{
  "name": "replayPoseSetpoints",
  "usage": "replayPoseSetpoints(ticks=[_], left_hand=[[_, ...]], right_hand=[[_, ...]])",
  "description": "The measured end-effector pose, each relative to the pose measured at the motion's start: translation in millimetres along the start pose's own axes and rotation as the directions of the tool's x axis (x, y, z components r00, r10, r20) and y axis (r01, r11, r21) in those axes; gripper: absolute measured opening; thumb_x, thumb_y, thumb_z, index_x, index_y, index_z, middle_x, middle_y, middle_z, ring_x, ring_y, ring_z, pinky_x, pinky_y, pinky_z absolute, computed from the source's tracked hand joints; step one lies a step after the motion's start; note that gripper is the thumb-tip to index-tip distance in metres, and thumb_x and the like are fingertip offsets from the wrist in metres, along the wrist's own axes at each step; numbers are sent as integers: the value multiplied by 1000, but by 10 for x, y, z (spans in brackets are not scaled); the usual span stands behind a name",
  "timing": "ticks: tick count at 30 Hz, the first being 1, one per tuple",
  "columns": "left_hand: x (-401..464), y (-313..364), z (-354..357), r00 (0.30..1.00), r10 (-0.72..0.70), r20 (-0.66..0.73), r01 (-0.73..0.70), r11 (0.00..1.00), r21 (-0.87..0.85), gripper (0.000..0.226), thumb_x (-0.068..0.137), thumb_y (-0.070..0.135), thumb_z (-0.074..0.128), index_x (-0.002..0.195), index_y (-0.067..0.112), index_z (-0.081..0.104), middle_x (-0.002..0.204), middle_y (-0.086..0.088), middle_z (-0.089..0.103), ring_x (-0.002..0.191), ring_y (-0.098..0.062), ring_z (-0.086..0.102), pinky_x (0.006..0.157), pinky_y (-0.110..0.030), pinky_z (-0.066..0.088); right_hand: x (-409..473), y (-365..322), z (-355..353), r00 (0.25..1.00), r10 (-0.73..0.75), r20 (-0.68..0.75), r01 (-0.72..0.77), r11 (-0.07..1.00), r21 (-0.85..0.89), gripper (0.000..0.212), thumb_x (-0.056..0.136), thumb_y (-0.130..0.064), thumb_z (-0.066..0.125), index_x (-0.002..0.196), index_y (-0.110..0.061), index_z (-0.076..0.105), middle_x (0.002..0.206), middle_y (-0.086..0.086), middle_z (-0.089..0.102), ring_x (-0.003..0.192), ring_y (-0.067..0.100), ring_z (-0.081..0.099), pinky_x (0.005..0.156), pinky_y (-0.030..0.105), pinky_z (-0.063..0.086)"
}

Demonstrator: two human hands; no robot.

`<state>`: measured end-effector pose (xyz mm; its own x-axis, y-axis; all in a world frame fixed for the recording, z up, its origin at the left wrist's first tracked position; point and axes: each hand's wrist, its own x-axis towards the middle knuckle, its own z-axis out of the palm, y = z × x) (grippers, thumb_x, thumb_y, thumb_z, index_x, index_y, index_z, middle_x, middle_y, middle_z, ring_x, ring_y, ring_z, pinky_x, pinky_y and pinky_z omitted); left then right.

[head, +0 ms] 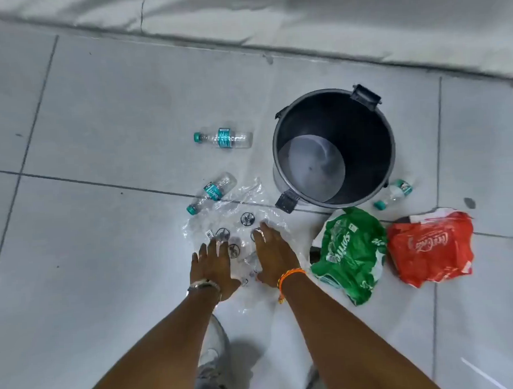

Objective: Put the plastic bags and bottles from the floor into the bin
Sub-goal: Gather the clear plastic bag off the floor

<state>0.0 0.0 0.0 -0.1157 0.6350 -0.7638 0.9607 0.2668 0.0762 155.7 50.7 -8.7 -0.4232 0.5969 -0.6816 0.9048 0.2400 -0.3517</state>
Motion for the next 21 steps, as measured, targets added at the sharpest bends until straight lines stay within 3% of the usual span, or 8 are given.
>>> replayPoseSetpoints(ticks=[4,6,8,10,14,16,18,21], left_hand=[[205,-40,381,993,-97,64,97,995,-4,119,77,48,71,158,15,-9,167,-16,-10,153,-43,-2,124,-52,11],[231,-34,516,991,-120,66,122,992,-29,119,76,41,72,158,14,-11,167,-16,-5,154,-42,1,124,-51,15],[242,-29,600,993,-114,-18,112,989,-100,117,71,30,76,158,13,0,162,-15,19,150,-37,21,120,-44,29],[243,-39,634,984,-160,-75,136,958,-254,112,66,22,79,156,15,12,150,-10,38,137,-31,43,110,-38,43],[117,-66,595,976,-219,-10,175,807,-564,86,72,16,75,147,25,33,123,-6,68,110,-30,66,87,-36,57],[-13,-47,427,982,-190,-17,111,641,-759,61,71,14,76,126,29,54,102,2,76,99,-25,72,79,-30,57],[-185,26,168,972,-189,-137,-24,504,-863,49,68,8,80,109,31,65,87,7,76,92,-18,73,78,-26,57],[-505,266,-411,912,-154,-379,-300,378,-876,39,73,27,81,109,27,66,102,13,73,98,-12,68,86,-23,53]], right_hand=[[286,-27,354,980,186,75,-174,974,-145,152,57,-46,93,154,-30,-24,164,18,-25,149,53,-9,109,76,24],[309,-38,585,978,206,43,-192,957,-218,150,61,-46,91,152,-31,-27,164,24,-19,147,59,1,101,80,28],[293,-33,746,983,162,-90,-180,948,-261,129,64,-38,89,156,-26,-1,161,30,18,136,59,37,90,73,46],[303,-12,812,991,100,-88,-123,945,-304,111,62,-30,88,153,-25,23,139,24,57,109,46,64,73,57,56],[111,-18,756,982,-76,-174,25,960,-278,86,54,-18,90,134,-25,59,94,7,74,50,24,64,39,31,47],[-73,-78,517,991,-51,-122,34,991,-133,61,64,-15,85,121,-24,64,105,7,71,56,25,68,42,34,52],[-343,-140,111,988,17,-157,-13,1000,26,33,84,-10,62,114,-23,61,126,7,54,72,31,70,59,41,58],[-903,-135,-797,949,63,-309,4,977,213,24,87,-10,59,107,-23,64,120,-2,42,78,18,64,72,28,58]])
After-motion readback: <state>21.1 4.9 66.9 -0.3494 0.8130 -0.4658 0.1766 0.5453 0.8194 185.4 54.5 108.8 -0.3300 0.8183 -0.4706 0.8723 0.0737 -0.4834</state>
